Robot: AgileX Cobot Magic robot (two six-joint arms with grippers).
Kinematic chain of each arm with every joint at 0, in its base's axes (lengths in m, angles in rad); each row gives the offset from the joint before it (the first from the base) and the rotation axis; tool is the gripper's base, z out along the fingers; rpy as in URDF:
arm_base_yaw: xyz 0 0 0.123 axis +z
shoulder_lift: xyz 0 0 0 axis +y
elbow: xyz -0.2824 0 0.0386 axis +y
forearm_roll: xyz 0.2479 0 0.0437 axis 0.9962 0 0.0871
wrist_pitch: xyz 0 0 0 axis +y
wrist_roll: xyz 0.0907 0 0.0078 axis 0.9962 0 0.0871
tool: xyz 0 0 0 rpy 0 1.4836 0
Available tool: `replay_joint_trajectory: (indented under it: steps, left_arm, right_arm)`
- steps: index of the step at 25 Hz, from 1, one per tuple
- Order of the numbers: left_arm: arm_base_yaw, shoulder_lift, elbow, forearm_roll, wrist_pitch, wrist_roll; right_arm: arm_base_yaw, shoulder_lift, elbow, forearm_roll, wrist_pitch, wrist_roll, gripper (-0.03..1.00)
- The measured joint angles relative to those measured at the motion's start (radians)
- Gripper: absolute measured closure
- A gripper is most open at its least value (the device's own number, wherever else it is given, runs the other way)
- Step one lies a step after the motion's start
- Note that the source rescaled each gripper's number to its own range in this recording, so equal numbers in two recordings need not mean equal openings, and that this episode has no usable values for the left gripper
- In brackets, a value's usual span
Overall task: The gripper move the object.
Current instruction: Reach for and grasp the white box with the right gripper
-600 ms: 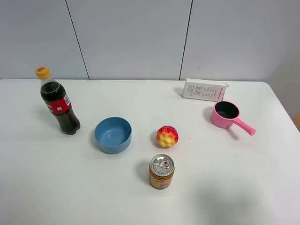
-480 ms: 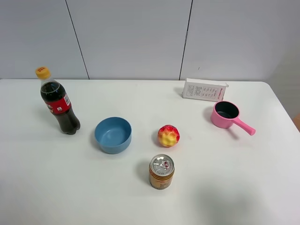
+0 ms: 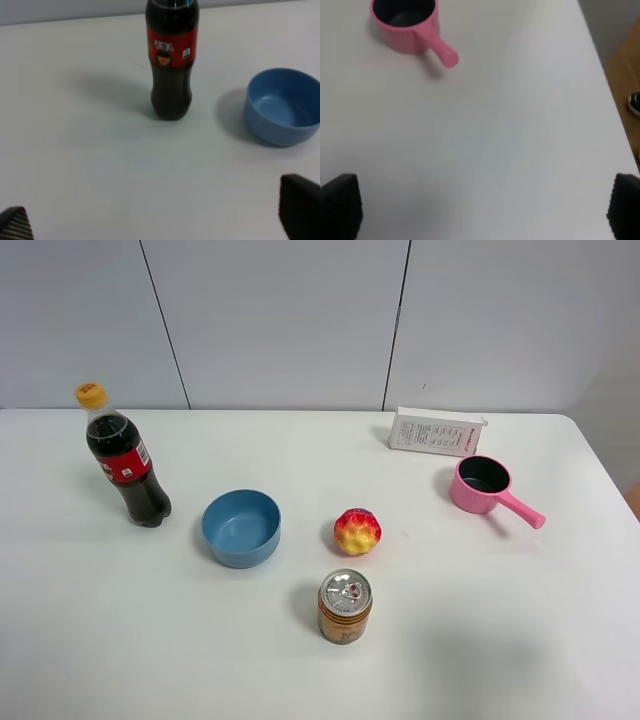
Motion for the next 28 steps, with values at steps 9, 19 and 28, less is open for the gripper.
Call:
replay_joint_trajectory:
  steps: [9, 19, 28]
  left_arm:
    - [0.0, 0.0, 0.0, 0.0, 0.0, 0.0]
    - [0.0, 0.0, 0.0, 0.0, 0.0, 0.0]
    - [0.0, 0.0, 0.0, 0.0, 0.0, 0.0]
  right_arm:
    - [0.106, 0.533, -0.479, -0.149, -0.035, -0.037, -0.03]
    - [0.287, 1.06, -0.879, -0.335, 0.097, -0.086, -0.03]
    - [0.232, 1.187, -0.905, -0.337, 0.069, -0.051, -0.03]
